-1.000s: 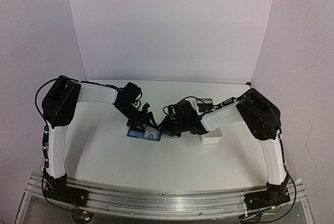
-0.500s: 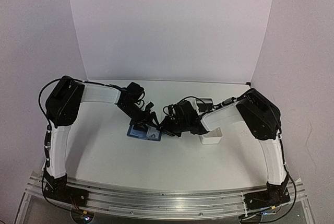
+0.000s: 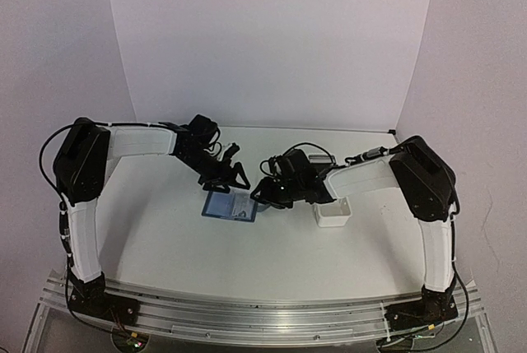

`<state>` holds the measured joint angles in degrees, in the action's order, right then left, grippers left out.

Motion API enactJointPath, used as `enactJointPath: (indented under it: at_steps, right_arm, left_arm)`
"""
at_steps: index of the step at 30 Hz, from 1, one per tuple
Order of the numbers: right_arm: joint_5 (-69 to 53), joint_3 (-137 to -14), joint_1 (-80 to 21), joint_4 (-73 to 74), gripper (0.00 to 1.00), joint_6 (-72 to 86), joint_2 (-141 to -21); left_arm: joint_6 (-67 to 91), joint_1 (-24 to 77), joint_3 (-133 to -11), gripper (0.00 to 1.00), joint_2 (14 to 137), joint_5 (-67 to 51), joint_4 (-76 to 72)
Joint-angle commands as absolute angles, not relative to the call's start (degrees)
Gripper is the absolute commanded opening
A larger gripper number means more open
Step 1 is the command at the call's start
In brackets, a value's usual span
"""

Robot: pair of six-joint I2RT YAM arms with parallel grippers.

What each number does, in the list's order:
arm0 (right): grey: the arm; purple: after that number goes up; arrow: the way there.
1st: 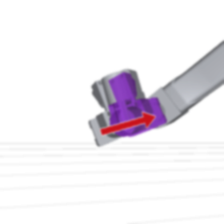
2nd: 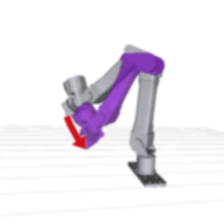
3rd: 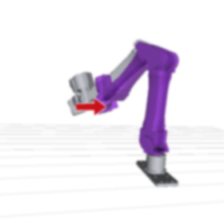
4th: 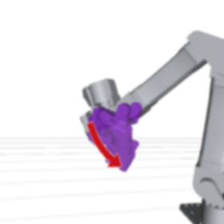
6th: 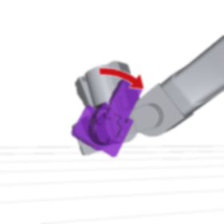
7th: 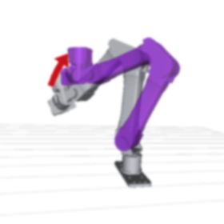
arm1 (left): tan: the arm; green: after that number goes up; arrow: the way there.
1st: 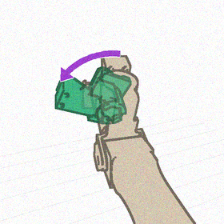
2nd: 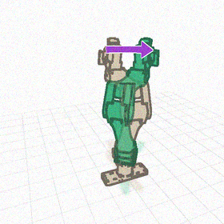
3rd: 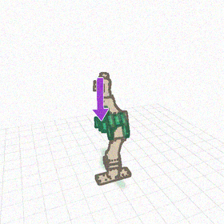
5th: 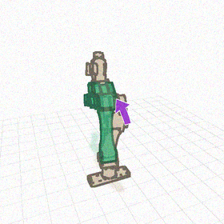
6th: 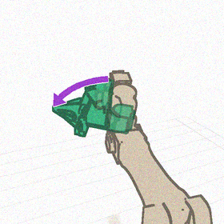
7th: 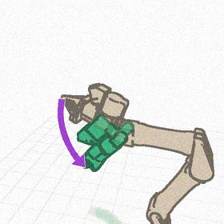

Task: Put the credit cards into the card holder
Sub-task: Insert the credit card into the card holder.

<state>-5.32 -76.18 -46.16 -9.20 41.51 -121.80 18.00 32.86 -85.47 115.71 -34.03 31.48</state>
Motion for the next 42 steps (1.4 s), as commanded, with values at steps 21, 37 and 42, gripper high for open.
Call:
enactJointPath:
  at_steps: [21, 37, 42]
  right_arm:
    - [-12.4, -85.4, -45.9, -2.3, 0.48, 53.1, -128.7]
    - [-4.2, -89.9, -47.0, 5.9, 0.44, 47.8, -124.8]
    - [-2.4, -89.9, -47.0, 7.4, 0.44, 47.2, -124.0]
  left_arm:
    - [24.8, 25.2, -64.0, 0.52, 112.6, -28.7, 18.0]
    - [27.0, 25.6, -60.9, 0.04, 114.0, -28.8, 15.5]
    - [26.3, 25.7, -61.3, 0.00, 114.0, -28.7, 15.6]
